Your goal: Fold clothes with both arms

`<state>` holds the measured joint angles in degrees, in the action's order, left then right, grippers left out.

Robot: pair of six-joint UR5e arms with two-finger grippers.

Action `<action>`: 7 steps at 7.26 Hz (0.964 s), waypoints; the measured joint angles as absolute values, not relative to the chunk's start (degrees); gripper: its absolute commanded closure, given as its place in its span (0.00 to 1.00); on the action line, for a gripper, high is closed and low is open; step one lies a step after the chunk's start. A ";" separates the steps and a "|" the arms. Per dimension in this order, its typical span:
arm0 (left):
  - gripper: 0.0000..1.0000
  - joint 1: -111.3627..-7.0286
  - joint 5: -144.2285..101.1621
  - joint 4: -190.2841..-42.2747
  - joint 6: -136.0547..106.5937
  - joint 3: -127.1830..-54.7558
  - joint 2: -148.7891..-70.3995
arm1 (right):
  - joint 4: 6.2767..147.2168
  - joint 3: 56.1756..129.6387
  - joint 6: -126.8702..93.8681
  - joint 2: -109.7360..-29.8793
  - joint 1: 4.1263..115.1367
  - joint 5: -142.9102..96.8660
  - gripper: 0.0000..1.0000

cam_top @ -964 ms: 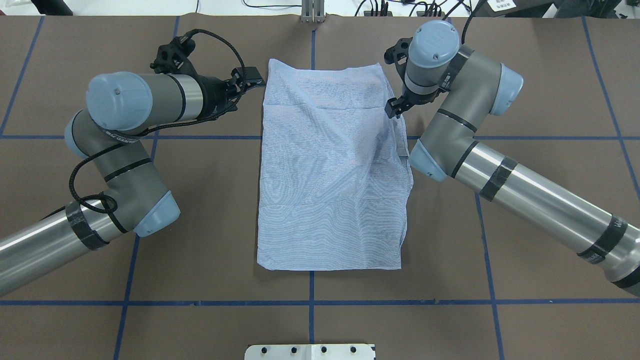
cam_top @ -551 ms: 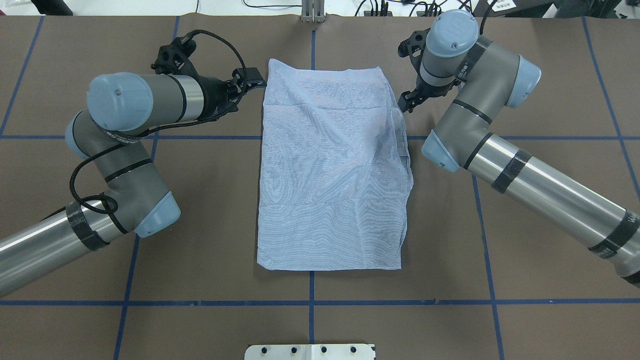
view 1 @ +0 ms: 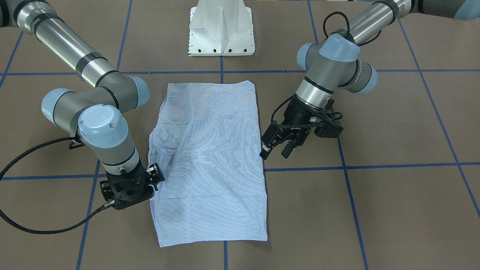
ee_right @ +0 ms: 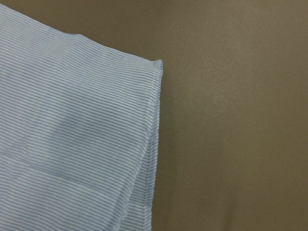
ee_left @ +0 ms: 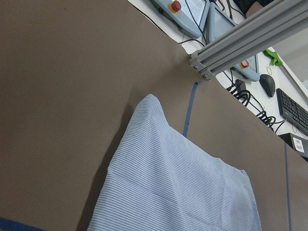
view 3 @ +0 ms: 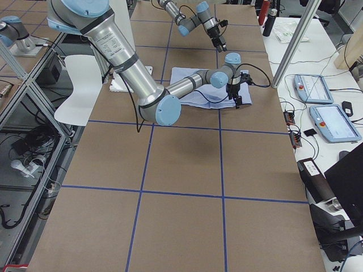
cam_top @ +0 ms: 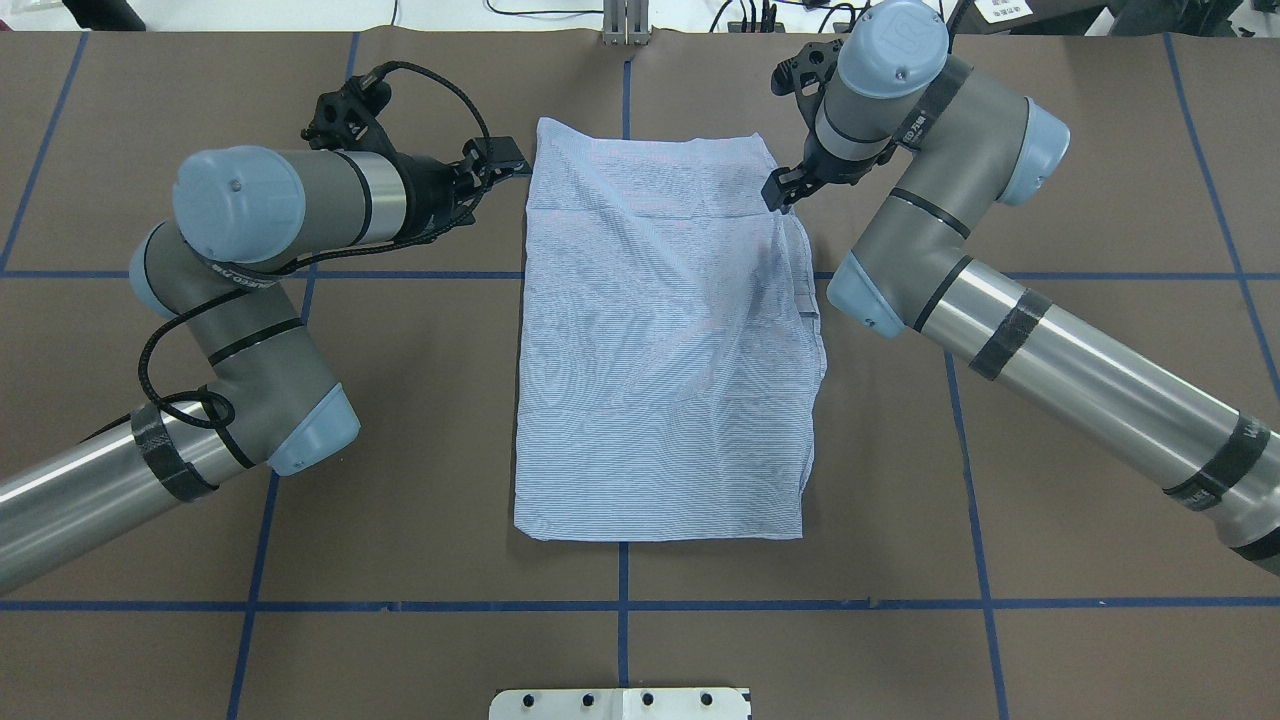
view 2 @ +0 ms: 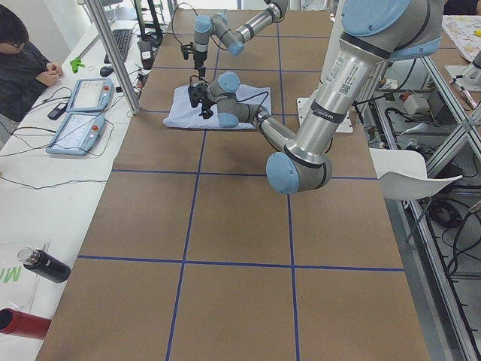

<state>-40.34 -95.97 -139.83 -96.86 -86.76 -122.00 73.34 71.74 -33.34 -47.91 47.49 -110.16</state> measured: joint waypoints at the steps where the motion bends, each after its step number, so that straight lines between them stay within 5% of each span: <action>1: 0.00 -40.31 -95.97 -139.83 -96.86 -86.75 -122.00 | 72.44 72.52 -35.05 -48.39 46.53 -111.49 0.00; 7: 0.00 -40.16 -96.10 -139.84 -96.92 -86.76 -121.99 | 72.85 74.72 -38.12 -53.79 43.47 -114.92 0.00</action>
<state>-40.16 -96.10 -139.84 -96.92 -86.76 -121.99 72.85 74.72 -38.12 -53.79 43.47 -114.92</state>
